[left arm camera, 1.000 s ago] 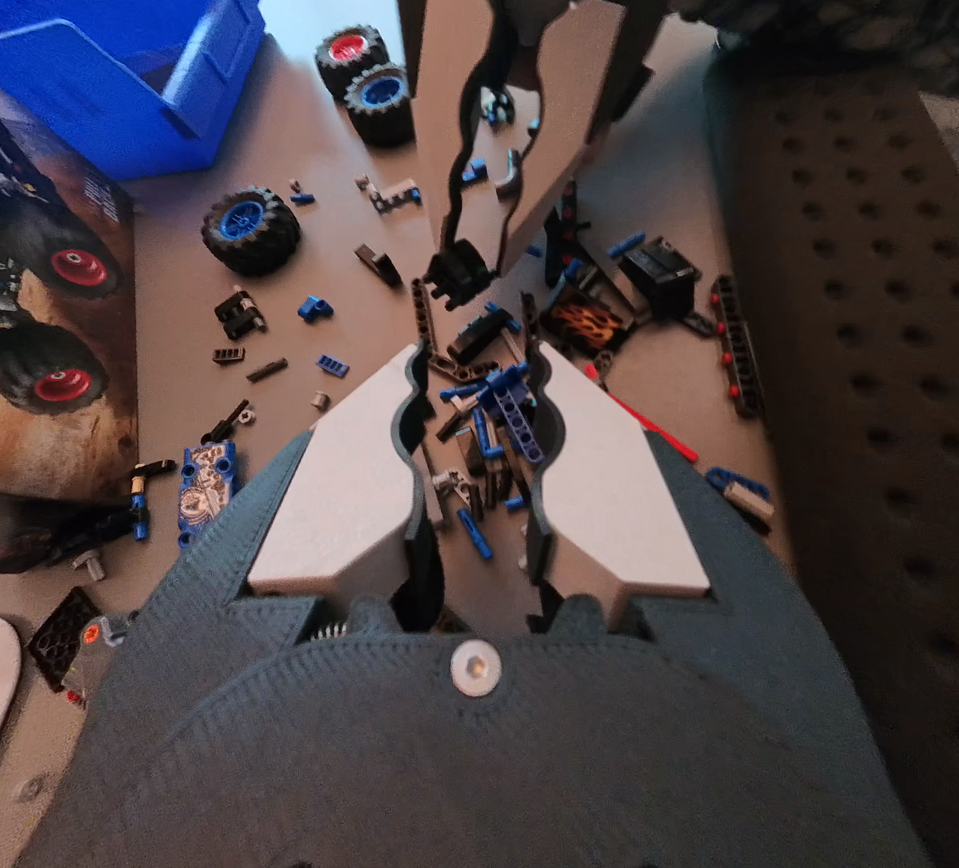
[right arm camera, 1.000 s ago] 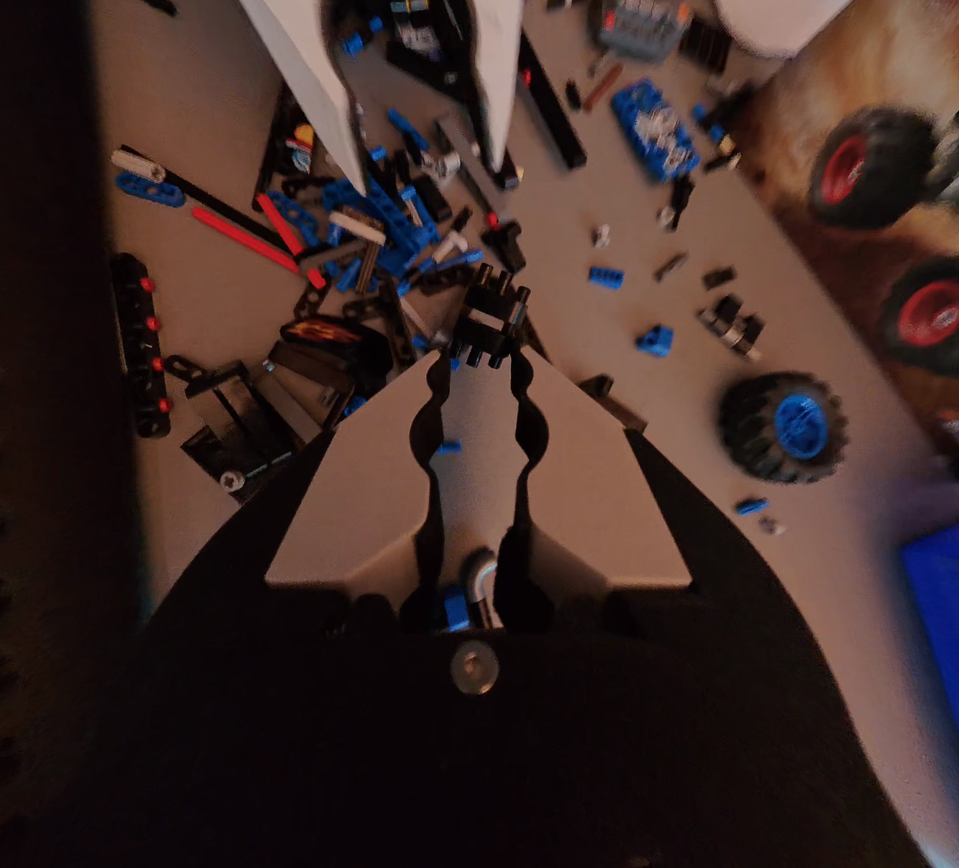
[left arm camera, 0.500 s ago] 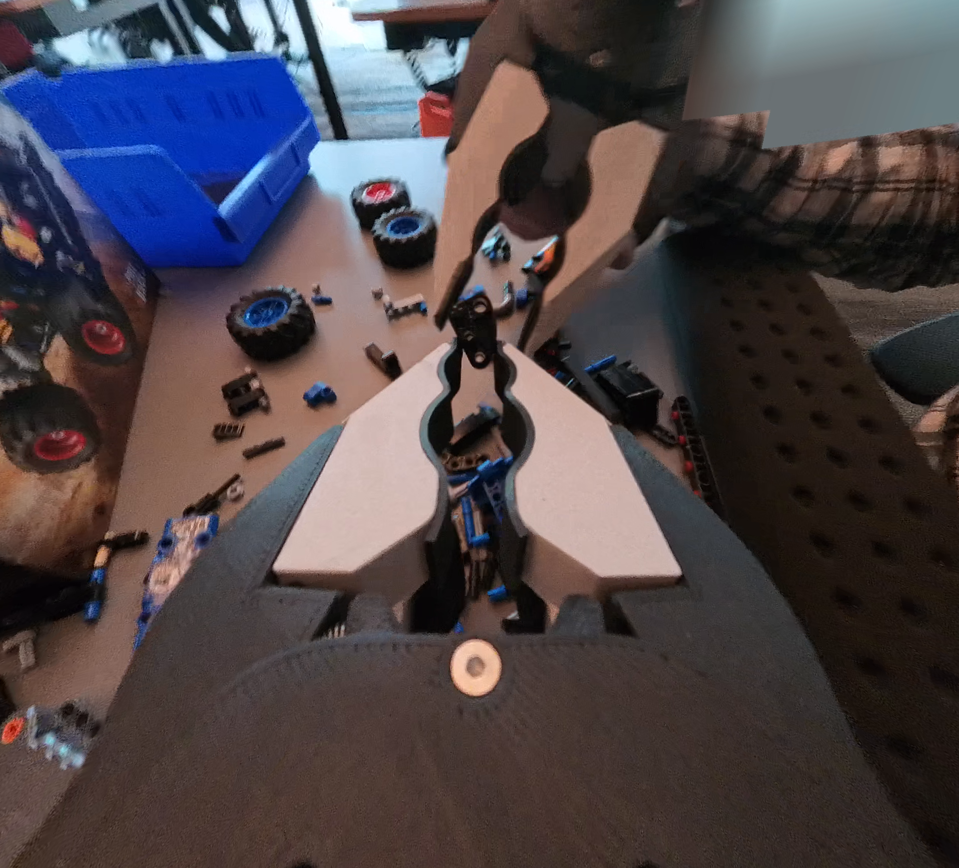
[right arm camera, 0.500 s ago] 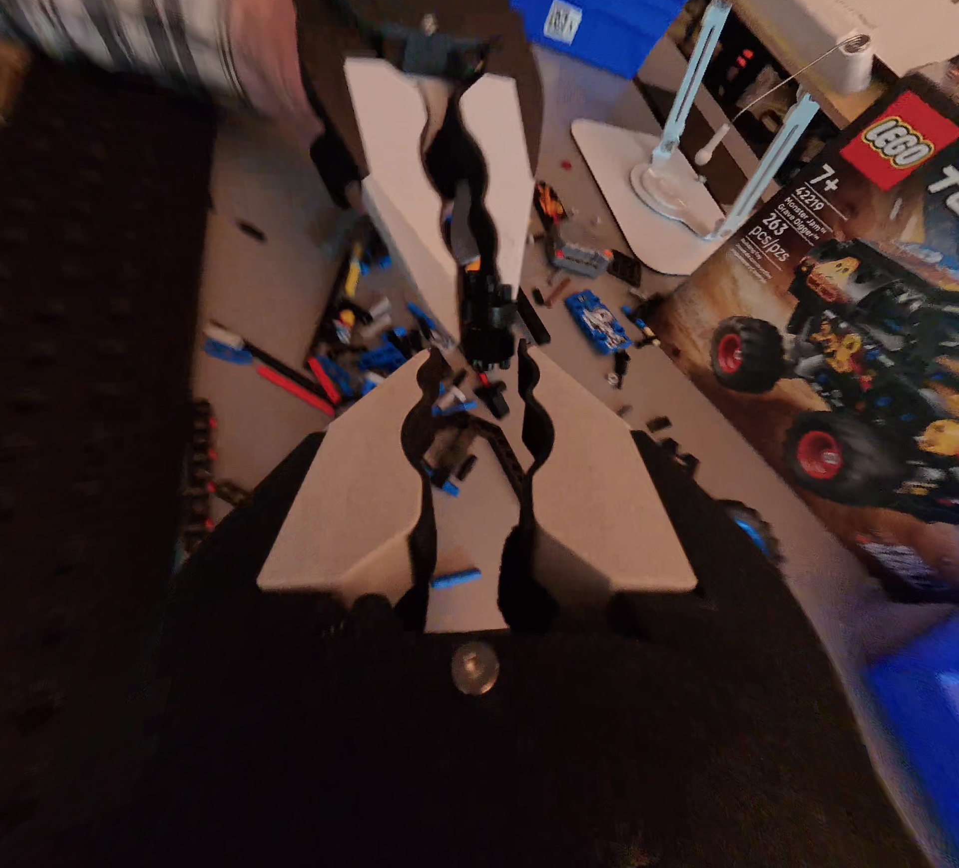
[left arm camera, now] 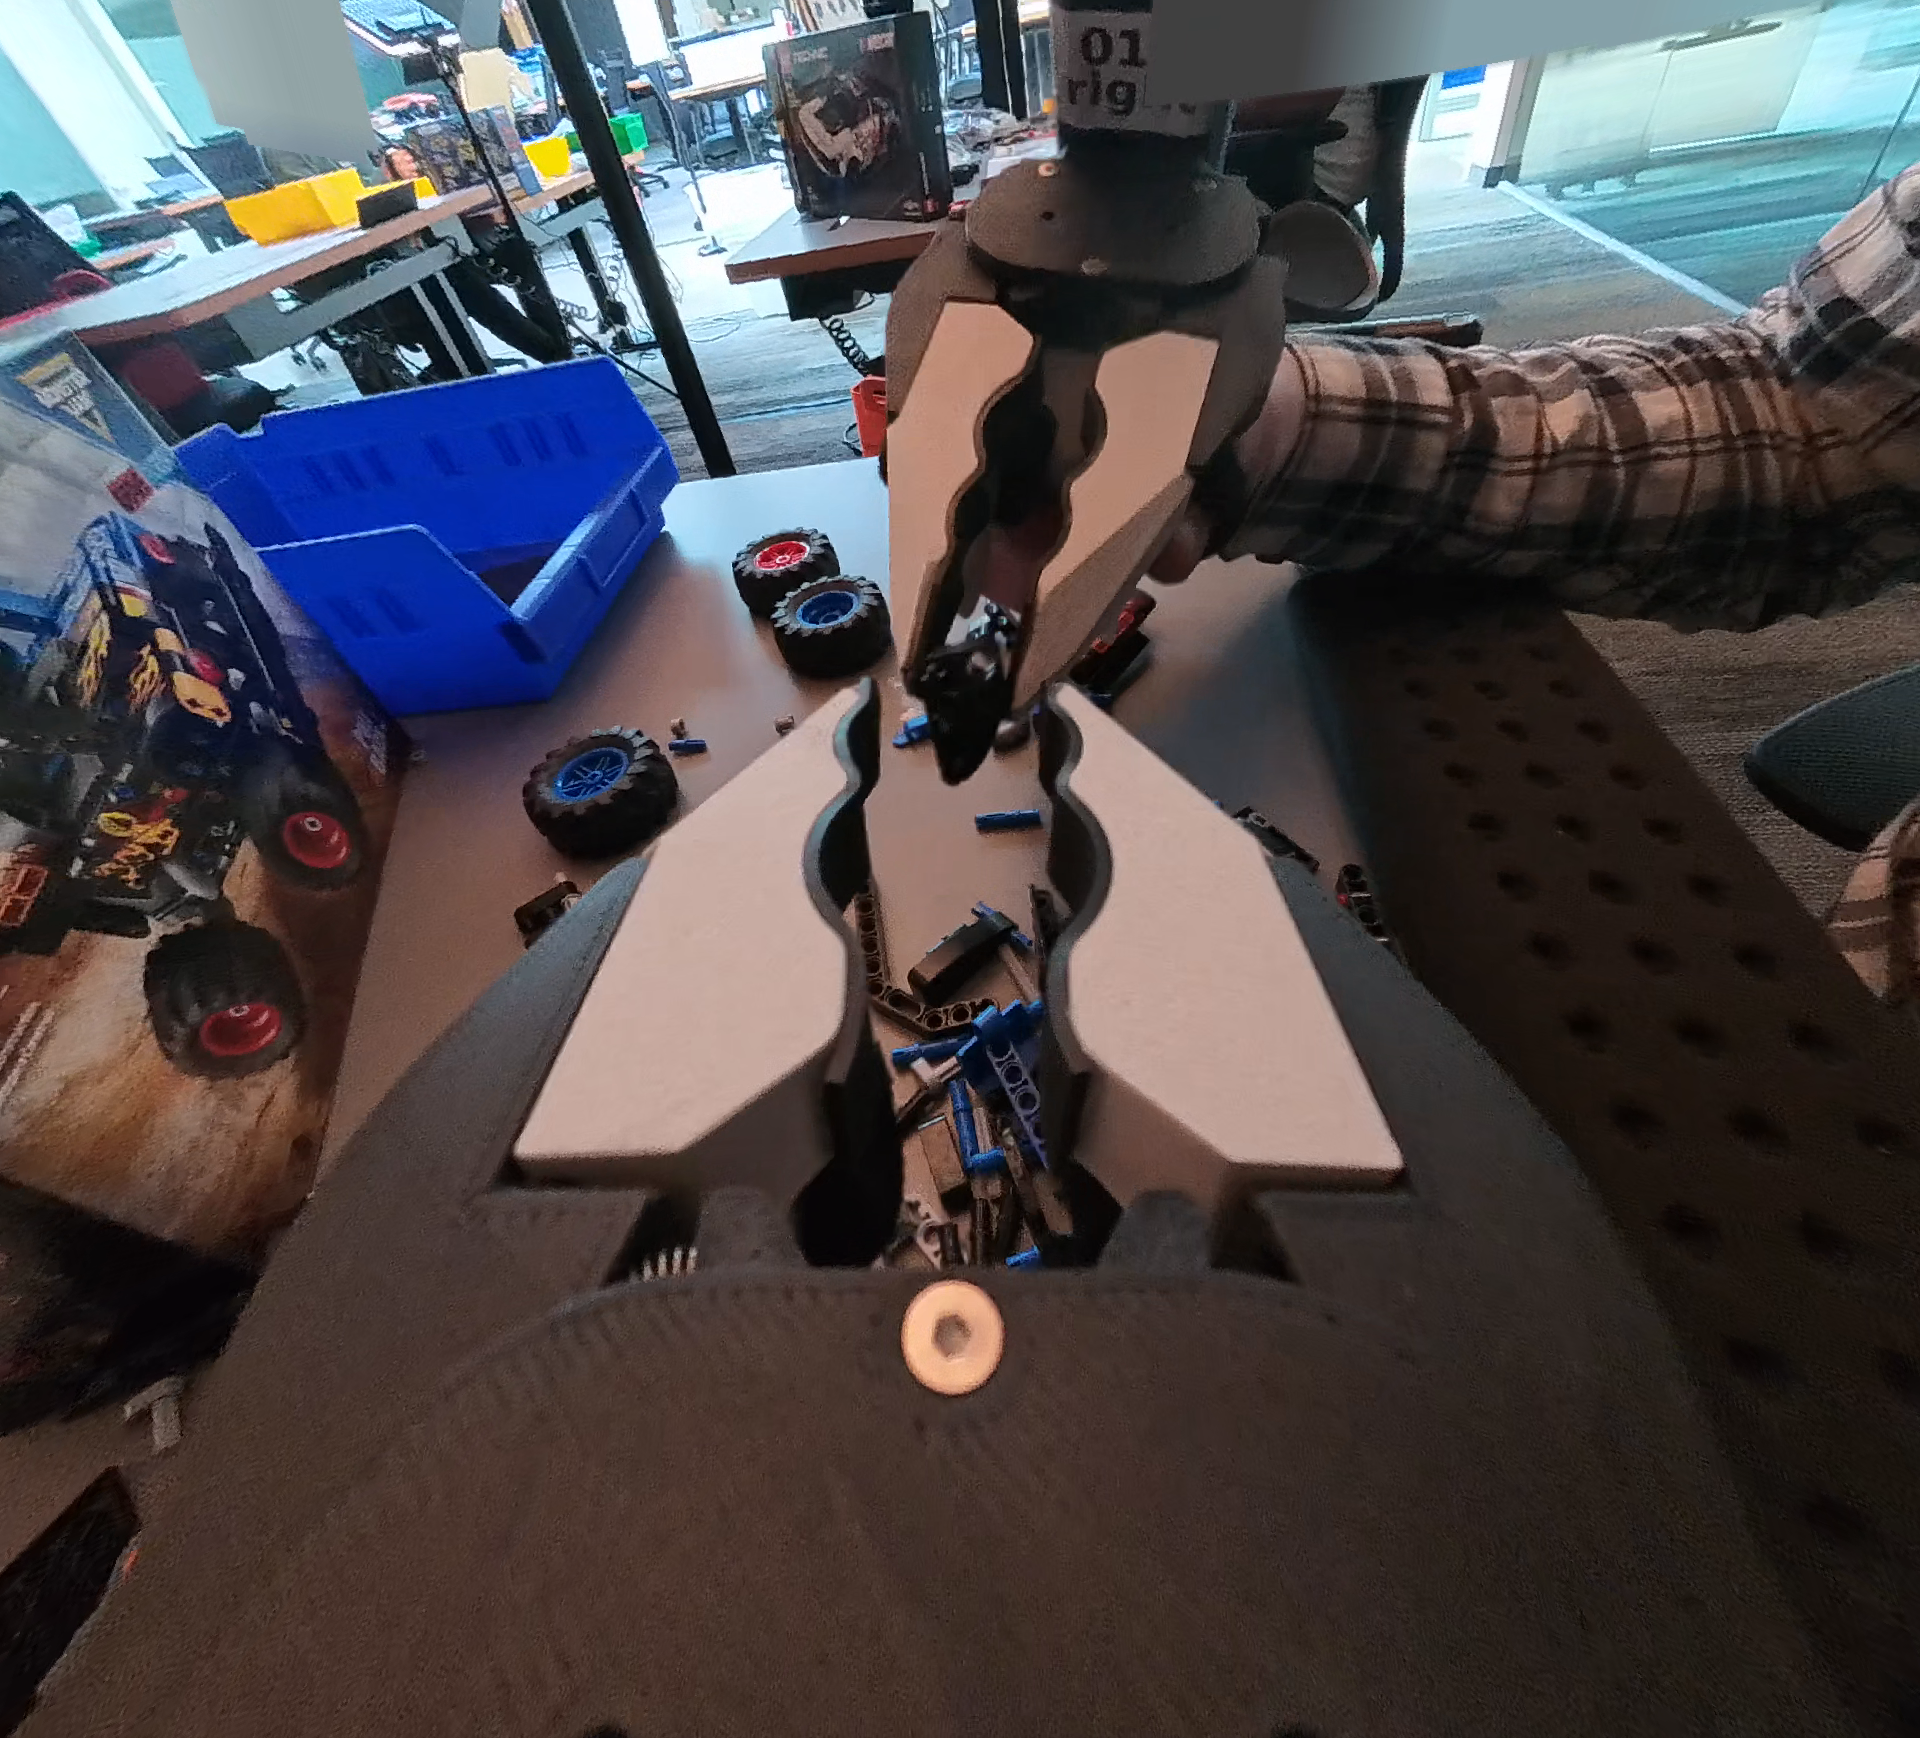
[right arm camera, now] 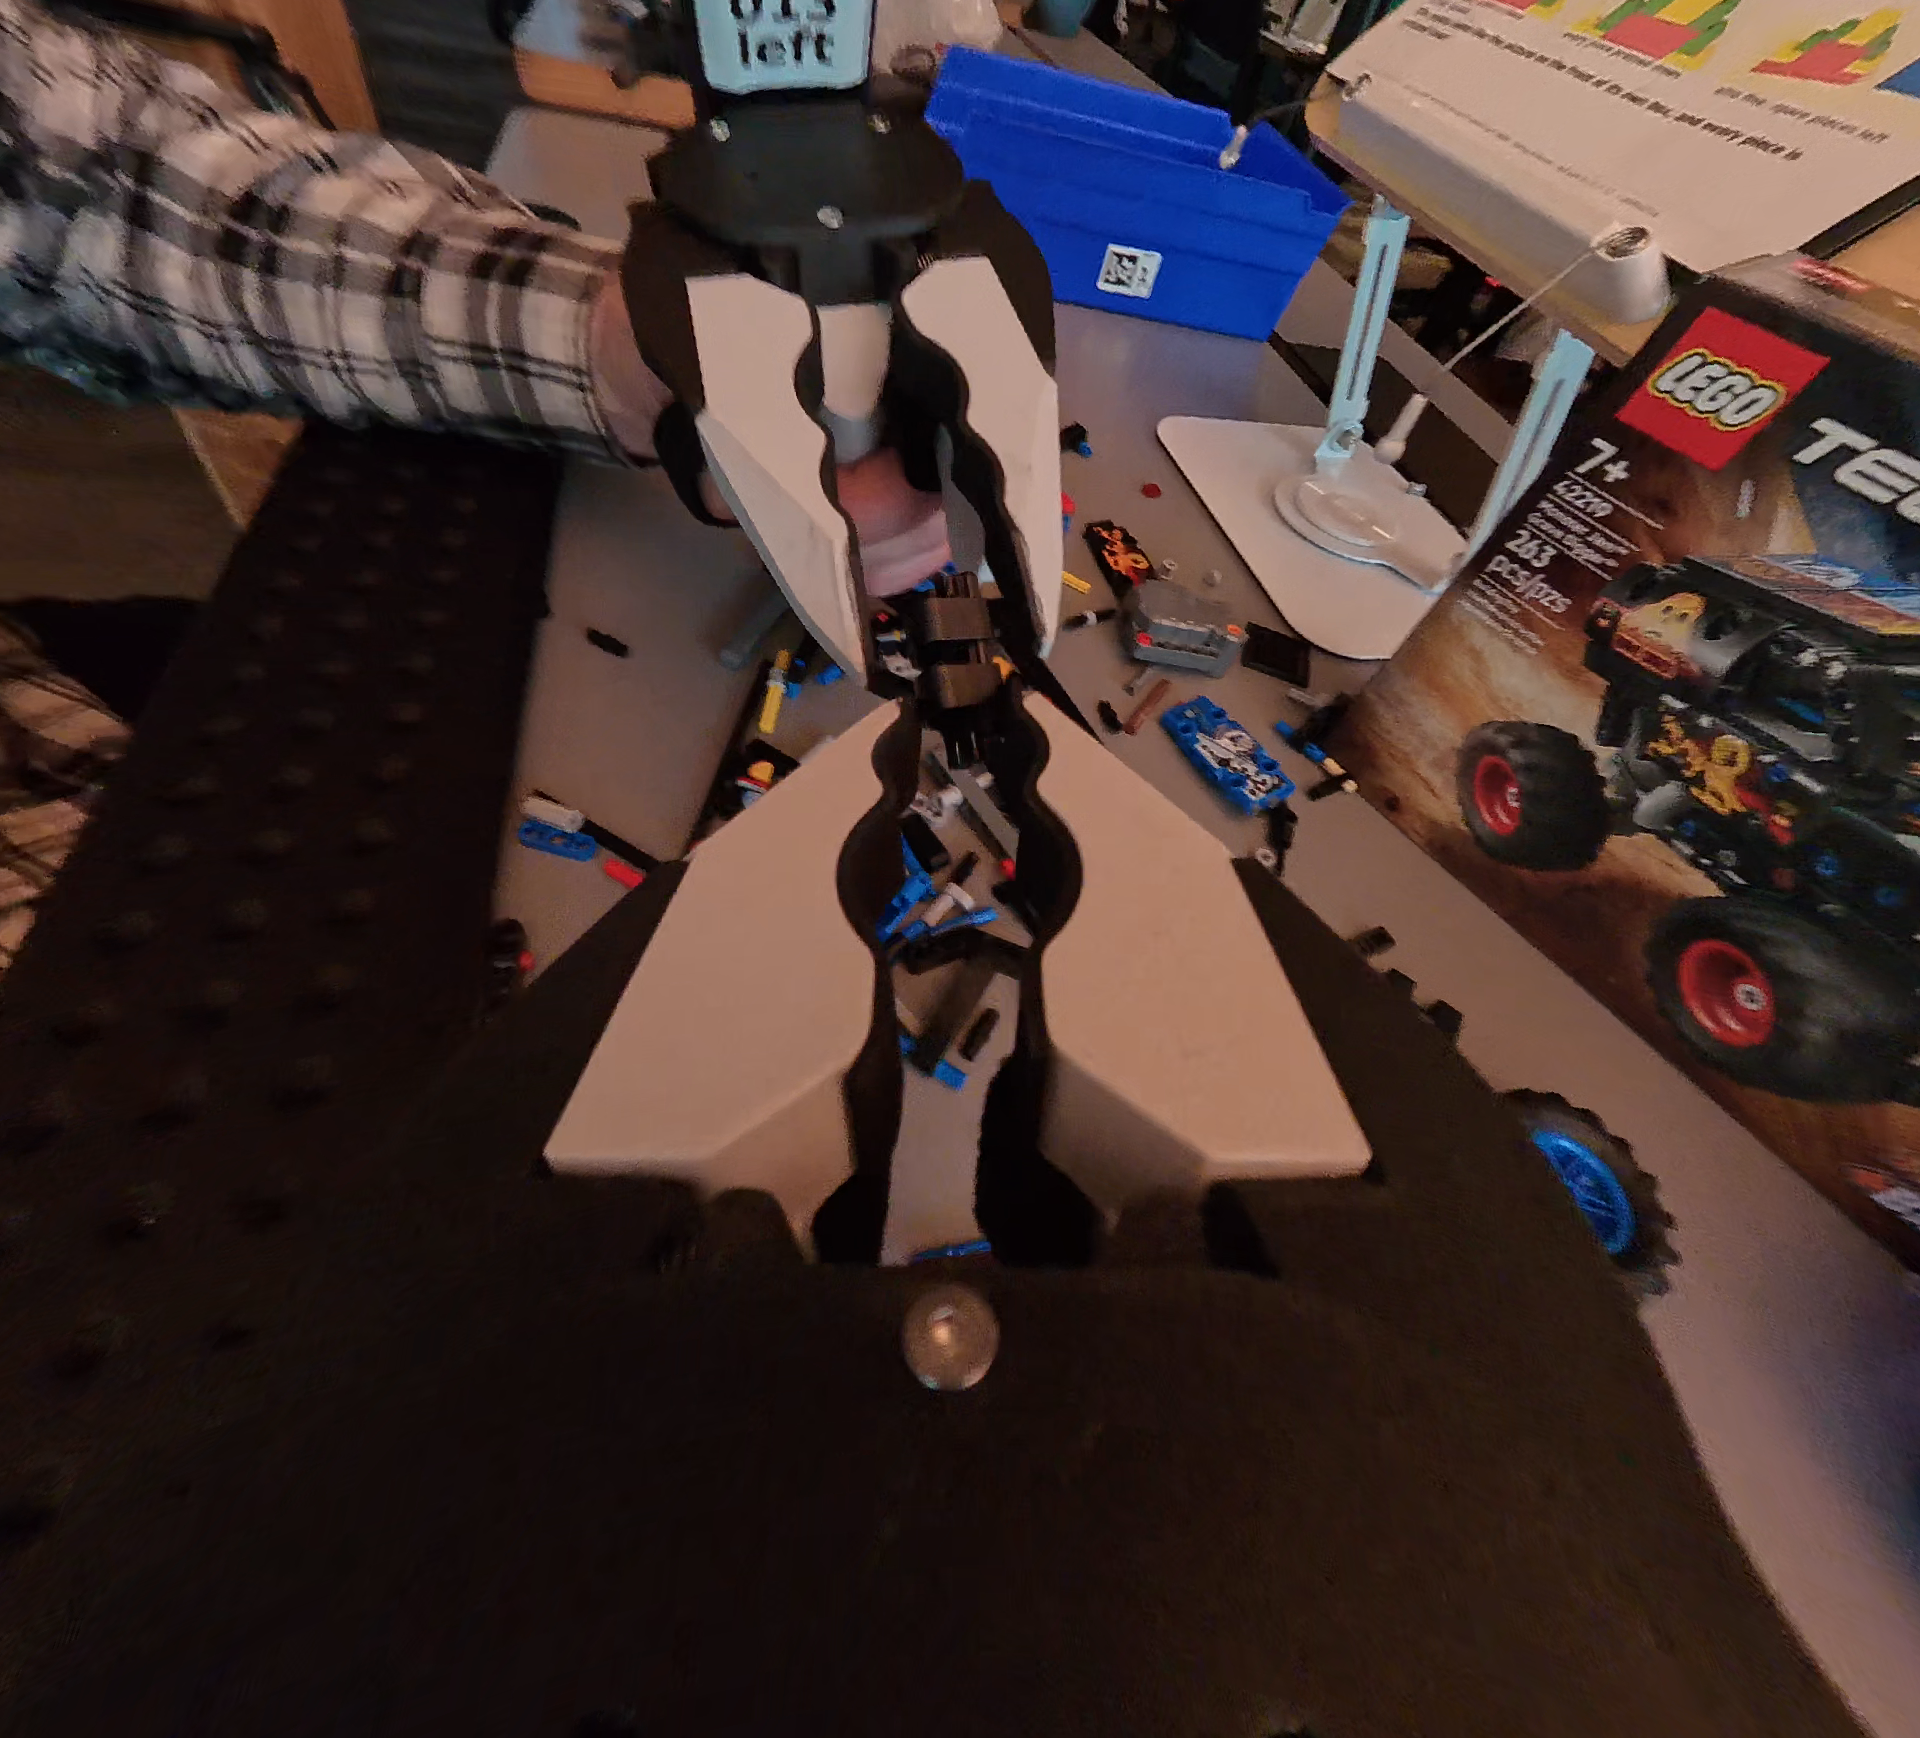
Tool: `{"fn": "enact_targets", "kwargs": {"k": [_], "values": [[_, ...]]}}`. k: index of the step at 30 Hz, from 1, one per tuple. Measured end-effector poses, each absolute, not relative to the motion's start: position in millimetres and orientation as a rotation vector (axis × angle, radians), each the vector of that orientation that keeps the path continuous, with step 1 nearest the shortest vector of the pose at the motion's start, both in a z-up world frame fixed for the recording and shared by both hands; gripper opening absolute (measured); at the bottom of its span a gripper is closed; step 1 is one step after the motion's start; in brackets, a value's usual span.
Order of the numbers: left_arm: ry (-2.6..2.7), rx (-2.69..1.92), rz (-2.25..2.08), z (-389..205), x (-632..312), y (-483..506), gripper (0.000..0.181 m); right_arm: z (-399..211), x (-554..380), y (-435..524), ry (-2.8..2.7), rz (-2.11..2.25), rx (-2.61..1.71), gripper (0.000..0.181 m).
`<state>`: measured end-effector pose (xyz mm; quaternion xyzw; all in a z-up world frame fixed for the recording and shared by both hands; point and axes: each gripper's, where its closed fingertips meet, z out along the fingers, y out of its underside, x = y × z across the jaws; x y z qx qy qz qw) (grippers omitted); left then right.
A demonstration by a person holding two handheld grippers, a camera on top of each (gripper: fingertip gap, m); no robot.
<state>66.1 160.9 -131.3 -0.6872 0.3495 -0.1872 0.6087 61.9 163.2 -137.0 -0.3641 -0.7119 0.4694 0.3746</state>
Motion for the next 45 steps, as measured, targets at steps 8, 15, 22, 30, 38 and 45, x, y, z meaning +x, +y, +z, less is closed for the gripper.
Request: {"fn": "enact_targets", "kwargs": {"k": [8, 15, 22, 30, 38, 45], "values": [[0.880, -1.576, -0.342, -133.1, 70.9, 157.1, 0.013, -141.2, 61.8, 160.2, -1.851, 1.077, -0.867, 0.013], [0.893, -1.556, -0.440, -124.7, 75.5, 144.4, 0.013, -131.9, 68.9, 149.5, -1.833, 1.225, -0.819, 0.012], [0.803, -1.467, -0.522, -96.0, 55.3, 132.2, 0.013, -121.1, 80.0, 162.1, -1.756, 1.303, -0.830, 0.000], [0.833, -1.491, -0.560, -107.1, 64.6, 132.6, 0.013, -110.0, 72.8, 148.4, -1.710, 1.355, -0.795, 0.002], [0.853, -1.480, -0.549, -110.0, 71.3, 133.8, 0.013, -115.9, 69.6, 150.1, -1.722, 1.380, -0.842, 0.012], [0.872, -1.463, -0.530, -109.3, 73.7, 132.1, 0.013, -115.3, 72.0, 143.3, -1.740, 1.445, -0.830, 0.001]]}}
